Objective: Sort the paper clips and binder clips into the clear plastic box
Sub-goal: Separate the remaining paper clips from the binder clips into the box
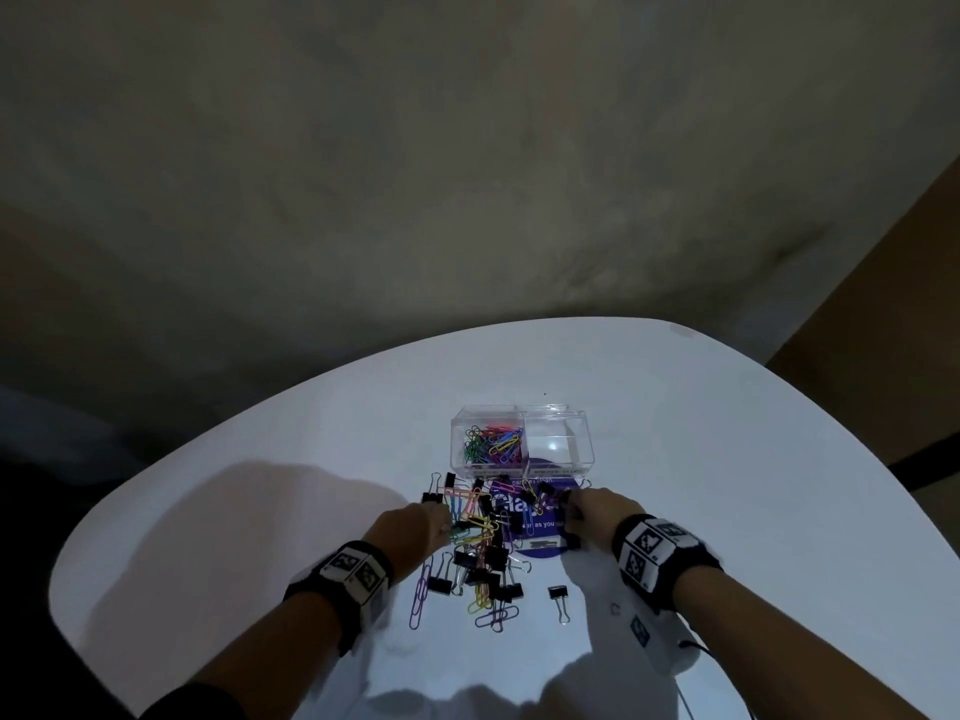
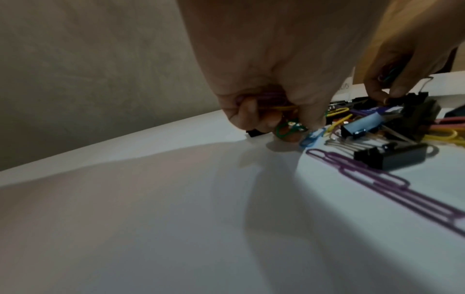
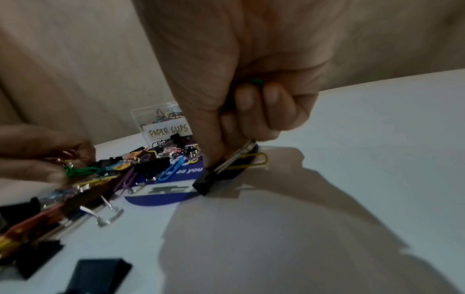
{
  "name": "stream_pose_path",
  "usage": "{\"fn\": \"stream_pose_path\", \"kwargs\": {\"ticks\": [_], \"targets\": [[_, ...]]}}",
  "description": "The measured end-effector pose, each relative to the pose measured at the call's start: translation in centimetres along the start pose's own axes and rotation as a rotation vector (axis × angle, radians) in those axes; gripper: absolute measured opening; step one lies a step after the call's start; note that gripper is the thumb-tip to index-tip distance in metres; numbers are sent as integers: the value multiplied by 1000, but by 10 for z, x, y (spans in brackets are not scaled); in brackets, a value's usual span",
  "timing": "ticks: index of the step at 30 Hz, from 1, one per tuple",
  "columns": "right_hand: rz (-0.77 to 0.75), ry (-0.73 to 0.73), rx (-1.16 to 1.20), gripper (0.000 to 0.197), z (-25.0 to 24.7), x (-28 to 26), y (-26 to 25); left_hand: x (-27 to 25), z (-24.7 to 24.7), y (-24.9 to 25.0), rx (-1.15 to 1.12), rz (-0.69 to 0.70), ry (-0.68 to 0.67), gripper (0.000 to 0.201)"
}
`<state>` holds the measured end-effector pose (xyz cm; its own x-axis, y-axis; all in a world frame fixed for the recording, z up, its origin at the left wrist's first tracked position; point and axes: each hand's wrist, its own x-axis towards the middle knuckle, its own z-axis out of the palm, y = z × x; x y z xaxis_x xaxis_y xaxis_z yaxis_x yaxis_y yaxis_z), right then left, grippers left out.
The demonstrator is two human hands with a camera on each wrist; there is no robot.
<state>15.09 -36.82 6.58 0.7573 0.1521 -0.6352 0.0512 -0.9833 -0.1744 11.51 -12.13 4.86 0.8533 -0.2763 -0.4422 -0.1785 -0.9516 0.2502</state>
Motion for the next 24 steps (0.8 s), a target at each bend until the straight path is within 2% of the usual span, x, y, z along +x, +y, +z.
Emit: {"fn": "stream_pose_path", "kwargs": {"ticks": [2,6,8,11,14,18,21,24], "targets": [[-9,-35,47,16,0,2,0,-3,-3,-1,-72,-33,16,23],[-44,-26,224,28,0,1,7,-8,-12,-4,-144,-60,44,27],[-52,38,430,34,-2,-5,13,-12,-17,-5,-210,-63,47,30],[16,78,725,27,-12,-15,22,-13,-26,-9,-364,-85,21,27],[12,79,739,14,-30,-19,17,-7,-43,-11,-371,-87,-31,21],[-111,90,811,10,-59,-11,-21,-3,-69,-7,-329,-87,-20,30],[-224,144,660,11,-77,9,-61,-6,-71,-10,-341,-100,11,31],[-258,244,462,19,-82,30,-93,-11,-59,-18,-297,-102,54,50]]}}
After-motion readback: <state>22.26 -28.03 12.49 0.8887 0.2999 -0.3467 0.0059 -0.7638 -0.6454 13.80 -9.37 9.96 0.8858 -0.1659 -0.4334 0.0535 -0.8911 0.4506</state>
